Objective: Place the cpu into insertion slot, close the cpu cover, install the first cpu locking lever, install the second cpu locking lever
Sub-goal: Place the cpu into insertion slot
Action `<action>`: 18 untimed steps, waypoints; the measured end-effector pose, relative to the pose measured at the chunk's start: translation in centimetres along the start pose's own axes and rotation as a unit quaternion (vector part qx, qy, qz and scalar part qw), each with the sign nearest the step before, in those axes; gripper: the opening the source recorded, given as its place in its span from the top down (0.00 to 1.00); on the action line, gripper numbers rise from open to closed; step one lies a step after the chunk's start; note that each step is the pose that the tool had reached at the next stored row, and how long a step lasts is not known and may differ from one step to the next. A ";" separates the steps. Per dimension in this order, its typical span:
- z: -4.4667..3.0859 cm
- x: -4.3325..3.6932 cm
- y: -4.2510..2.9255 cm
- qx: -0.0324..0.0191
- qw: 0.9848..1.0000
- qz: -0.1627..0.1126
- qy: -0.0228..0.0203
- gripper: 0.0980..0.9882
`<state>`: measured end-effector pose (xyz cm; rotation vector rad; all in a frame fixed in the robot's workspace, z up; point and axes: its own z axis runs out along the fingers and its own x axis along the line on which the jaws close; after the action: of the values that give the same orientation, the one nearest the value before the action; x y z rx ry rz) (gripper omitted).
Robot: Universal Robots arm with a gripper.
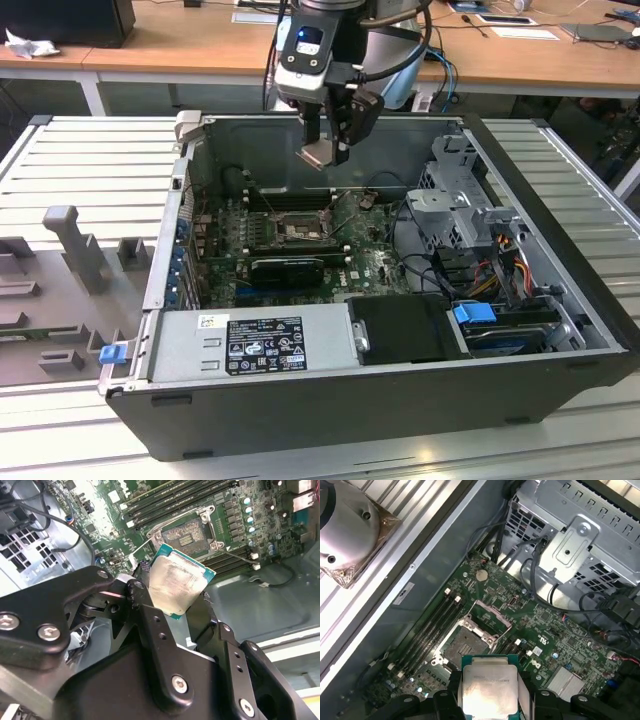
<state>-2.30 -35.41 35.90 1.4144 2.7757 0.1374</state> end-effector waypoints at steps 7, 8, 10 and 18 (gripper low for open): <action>0.34 -0.01 -0.03 0.000 1.000 0.004 0.000 0.51; 0.44 -0.01 -0.04 0.000 1.000 0.004 -0.001 0.51; 0.62 -0.01 -0.06 0.000 1.000 0.004 -0.001 0.51; 1.23 -0.03 -0.11 0.001 1.000 0.005 -0.001 0.51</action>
<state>-2.30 -35.41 34.67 1.4273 2.7676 0.1341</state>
